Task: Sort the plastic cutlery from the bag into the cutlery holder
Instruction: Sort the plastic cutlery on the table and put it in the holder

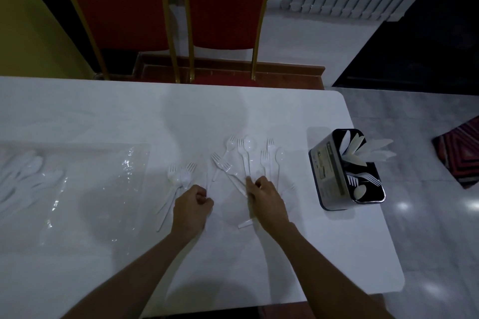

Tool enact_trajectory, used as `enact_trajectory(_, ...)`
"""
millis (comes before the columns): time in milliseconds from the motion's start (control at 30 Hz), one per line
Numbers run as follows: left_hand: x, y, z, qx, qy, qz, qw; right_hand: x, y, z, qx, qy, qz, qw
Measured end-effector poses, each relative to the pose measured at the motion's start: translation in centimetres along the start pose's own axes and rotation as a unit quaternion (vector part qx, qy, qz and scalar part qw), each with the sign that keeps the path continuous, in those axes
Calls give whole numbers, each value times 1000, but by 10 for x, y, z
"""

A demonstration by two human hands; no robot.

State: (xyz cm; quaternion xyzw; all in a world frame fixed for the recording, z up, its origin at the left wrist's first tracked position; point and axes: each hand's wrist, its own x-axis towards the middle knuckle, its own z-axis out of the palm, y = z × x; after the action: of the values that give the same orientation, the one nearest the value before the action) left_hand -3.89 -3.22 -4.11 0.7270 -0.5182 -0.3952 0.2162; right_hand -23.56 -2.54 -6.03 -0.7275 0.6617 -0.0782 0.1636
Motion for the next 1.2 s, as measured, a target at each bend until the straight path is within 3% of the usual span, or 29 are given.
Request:
enact_trajectory(67,0,-2,1,10,-5,7,1000,1,3,-6,32,2,0,999)
enact_trajectory(200,-1,-3,3,24,-18,27,999,-2,19,-27,121,89,143,978)
enact_trajectory(300,-3,-4,3,25,-17,31,999,-14,29,-39,83,1,147,986)
enact_trajectory(400,-11,-7,5,30,-20,38,999,-36,22,-35,41,-83,223,970)
enact_trajectory(567,-25,-12,6,34,-11,52,998,-52,4,-6,114,-78,341,930)
enact_trajectory(700,-27,-20,1,77,37,52,995,-43,-1,-10,206,-32,353,912)
enact_trajectory(867,-27,-19,-9,93,112,-3,989,-32,9,-19,207,-6,346,915)
enact_trajectory(1033,-22,-20,-8,96,83,-1,992,-22,16,-23,173,13,355,918)
enact_trajectory(1200,-27,-18,-2,78,41,28,996,-21,22,-26,182,47,407,894)
